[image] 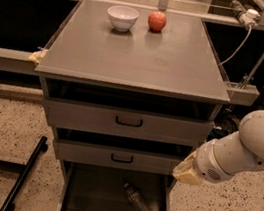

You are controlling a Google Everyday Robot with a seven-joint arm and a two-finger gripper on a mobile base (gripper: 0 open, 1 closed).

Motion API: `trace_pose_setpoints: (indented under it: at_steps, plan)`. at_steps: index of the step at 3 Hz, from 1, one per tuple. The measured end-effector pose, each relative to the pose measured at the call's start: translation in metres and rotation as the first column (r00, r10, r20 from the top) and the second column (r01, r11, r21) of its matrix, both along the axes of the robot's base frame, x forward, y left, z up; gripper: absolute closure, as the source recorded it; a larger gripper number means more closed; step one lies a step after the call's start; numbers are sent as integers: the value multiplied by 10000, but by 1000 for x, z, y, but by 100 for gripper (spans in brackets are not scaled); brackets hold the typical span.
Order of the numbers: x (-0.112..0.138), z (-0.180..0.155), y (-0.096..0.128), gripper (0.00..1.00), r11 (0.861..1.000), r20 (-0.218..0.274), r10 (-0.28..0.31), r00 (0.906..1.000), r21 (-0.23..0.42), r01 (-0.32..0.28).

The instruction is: Pick water bottle from bottom drawer and place on counter

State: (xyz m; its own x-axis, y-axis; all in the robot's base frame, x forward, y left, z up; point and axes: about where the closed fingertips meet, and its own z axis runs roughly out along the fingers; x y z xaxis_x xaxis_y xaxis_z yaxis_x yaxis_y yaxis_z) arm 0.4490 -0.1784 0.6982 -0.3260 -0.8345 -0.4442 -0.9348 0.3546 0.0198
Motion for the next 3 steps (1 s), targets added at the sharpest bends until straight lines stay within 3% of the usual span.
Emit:
trace_pose_setpoints:
  at_steps: [1,2,3]
  plan:
    - [6,-48,-5,100,9995,95,159,9998,277,-162]
    - [42,-117,1,100,9920,880,380,9954,1169,-482]
    - [71,-180,12,100,9773,1036,354,9940,2042,-561]
